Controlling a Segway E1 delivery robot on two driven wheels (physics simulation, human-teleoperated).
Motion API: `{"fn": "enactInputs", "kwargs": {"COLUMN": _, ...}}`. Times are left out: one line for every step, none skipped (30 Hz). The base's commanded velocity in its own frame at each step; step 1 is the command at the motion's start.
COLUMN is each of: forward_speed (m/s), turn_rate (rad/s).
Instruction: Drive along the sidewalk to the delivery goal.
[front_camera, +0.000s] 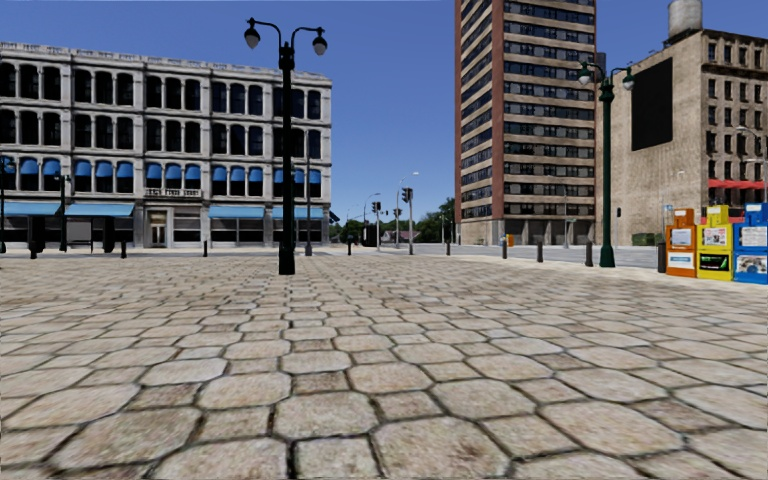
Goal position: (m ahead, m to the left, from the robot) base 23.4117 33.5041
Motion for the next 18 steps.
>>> {"fn": "enactInputs", "kwargs": {"forward_speed": 2.0, "turn_rate": 0.0}}
{"fn": "enactInputs", "kwargs": {"forward_speed": 2.0, "turn_rate": 0.0}}
{"fn": "enactInputs", "kwargs": {"forward_speed": 2.0, "turn_rate": 0.0}}
{"fn": "enactInputs", "kwargs": {"forward_speed": 2.0, "turn_rate": 0.0}}
{"fn": "enactInputs", "kwargs": {"forward_speed": 2.0, "turn_rate": 0.0}}
{"fn": "enactInputs", "kwargs": {"forward_speed": 2.0, "turn_rate": 0.0}}
{"fn": "enactInputs", "kwargs": {"forward_speed": 2.0, "turn_rate": 0.0}}
{"fn": "enactInputs", "kwargs": {"forward_speed": 2.0, "turn_rate": 0.0}}
{"fn": "enactInputs", "kwargs": {"forward_speed": 2.0, "turn_rate": 0.0}}
{"fn": "enactInputs", "kwargs": {"forward_speed": 2.0, "turn_rate": 0.0}}
{"fn": "enactInputs", "kwargs": {"forward_speed": 2.0, "turn_rate": 0.0}}
{"fn": "enactInputs", "kwargs": {"forward_speed": 2.0, "turn_rate": 0.0}}
{"fn": "enactInputs", "kwargs": {"forward_speed": 2.0, "turn_rate": 0.0}}
{"fn": "enactInputs", "kwargs": {"forward_speed": 2.0, "turn_rate": 0.0}}
{"fn": "enactInputs", "kwargs": {"forward_speed": 2.0, "turn_rate": 0.0}}
{"fn": "enactInputs", "kwargs": {"forward_speed": 2.0, "turn_rate": 0.0}}
{"fn": "enactInputs", "kwargs": {"forward_speed": 2.0, "turn_rate": 0.0}}
{"fn": "enactInputs", "kwargs": {"forward_speed": 2.0, "turn_rate": 0.0}}
